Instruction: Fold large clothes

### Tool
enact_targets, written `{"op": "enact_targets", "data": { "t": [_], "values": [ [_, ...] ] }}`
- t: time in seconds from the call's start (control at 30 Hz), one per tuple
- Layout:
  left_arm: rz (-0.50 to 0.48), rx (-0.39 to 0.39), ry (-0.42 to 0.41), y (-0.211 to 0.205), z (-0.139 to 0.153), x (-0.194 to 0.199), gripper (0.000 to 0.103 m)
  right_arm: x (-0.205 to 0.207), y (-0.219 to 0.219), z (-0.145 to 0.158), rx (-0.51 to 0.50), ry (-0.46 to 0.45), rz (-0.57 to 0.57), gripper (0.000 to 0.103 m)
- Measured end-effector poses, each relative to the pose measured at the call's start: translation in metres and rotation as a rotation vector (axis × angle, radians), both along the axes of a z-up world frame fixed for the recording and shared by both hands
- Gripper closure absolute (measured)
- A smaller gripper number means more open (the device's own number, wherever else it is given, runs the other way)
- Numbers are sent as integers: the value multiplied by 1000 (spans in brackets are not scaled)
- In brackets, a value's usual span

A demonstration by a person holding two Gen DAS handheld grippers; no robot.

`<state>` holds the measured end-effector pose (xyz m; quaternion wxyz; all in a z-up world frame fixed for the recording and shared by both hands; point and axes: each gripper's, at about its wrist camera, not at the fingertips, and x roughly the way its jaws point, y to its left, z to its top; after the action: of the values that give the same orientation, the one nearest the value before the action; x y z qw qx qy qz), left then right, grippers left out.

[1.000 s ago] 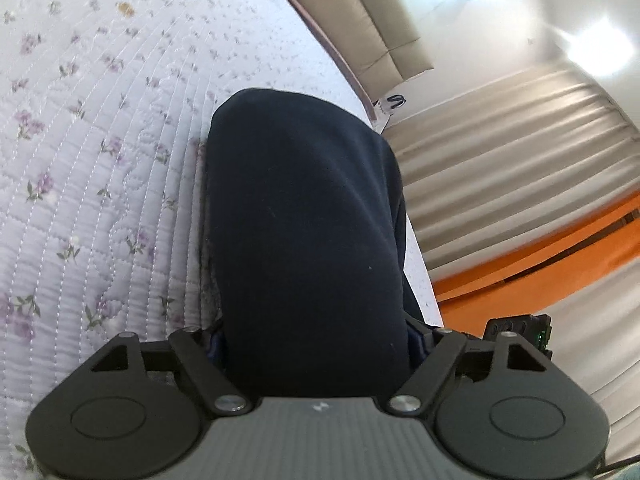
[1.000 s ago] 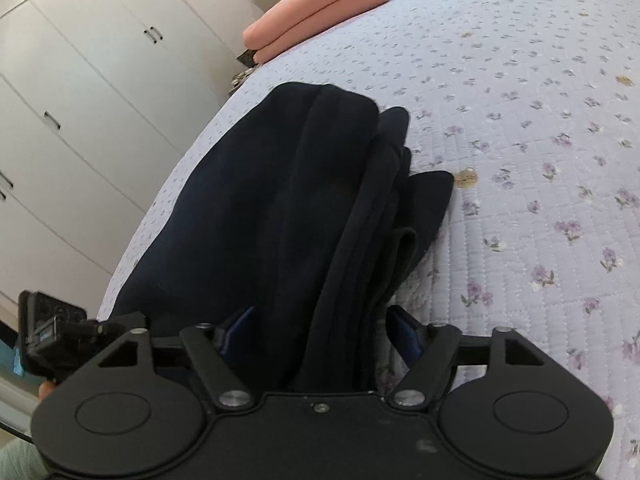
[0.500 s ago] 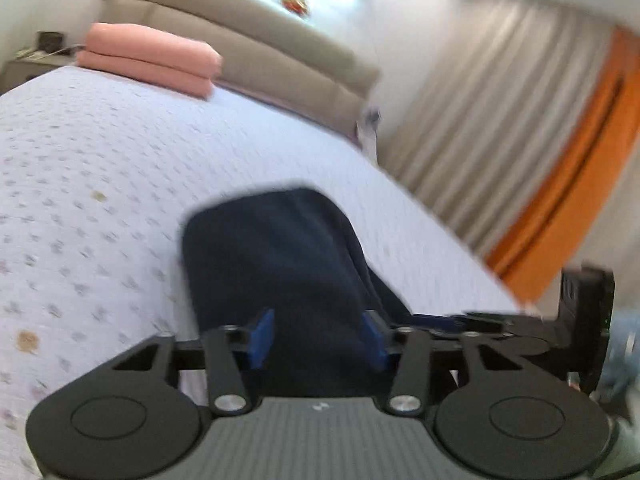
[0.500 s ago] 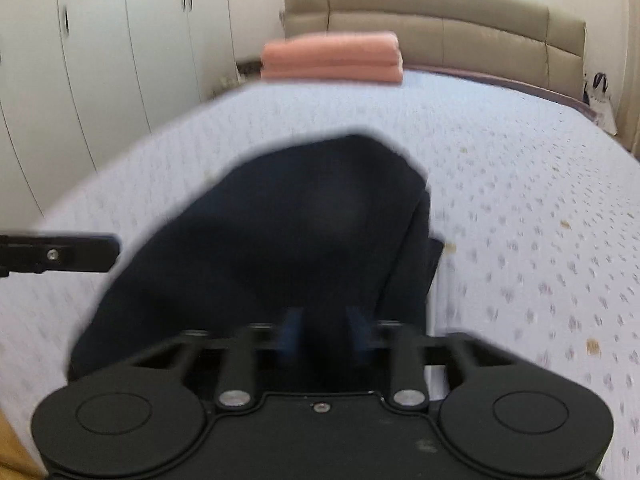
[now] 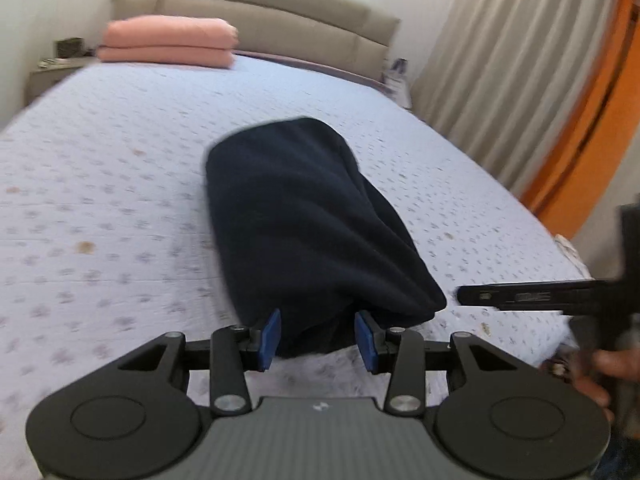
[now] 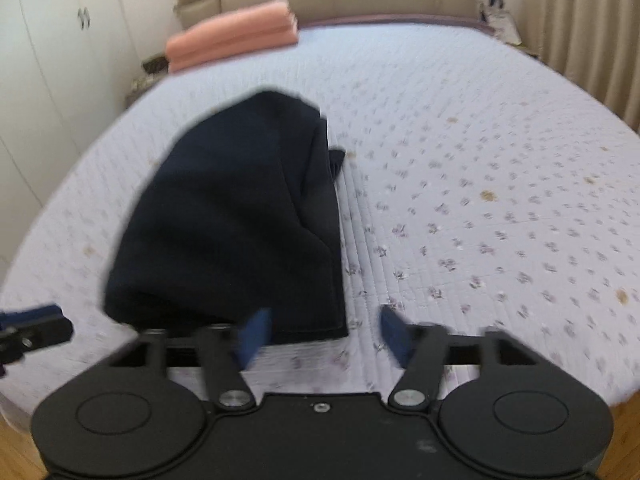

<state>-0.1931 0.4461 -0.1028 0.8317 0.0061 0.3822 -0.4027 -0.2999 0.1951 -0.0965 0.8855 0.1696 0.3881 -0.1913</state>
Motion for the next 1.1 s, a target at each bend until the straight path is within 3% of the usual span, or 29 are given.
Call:
{"op": "enact_targets", "data": {
  "t": [0.1, 0.3, 0.47, 0.57, 0.67, 0.8, 1.1],
  "values": [
    [55, -16, -31, 15, 32, -15, 53, -14, 19, 35, -1, -53, 20, 22],
    [160, -38, -170, 38, 109, -50, 33, -36, 70, 117, -155, -137, -4, 16],
    [206, -70, -250, 52, 153, -77, 16, -49, 97, 149, -211, -208, -8, 1],
    [205, -68, -300, 58, 164, -90, 4, -50, 105, 151, -217, -189, -12, 1],
    [216, -37, -302, 59, 168, -97, 3, -47, 113, 144, -212, -132, 5, 1],
    [249, 10, -236, 57, 163, -92, 3, -47, 112, 132, -146, -64, 29, 1],
    [238, 54, -208, 44, 149, -92, 3, -51, 110, 120, -156, -27, 22, 1]
  ]
}}
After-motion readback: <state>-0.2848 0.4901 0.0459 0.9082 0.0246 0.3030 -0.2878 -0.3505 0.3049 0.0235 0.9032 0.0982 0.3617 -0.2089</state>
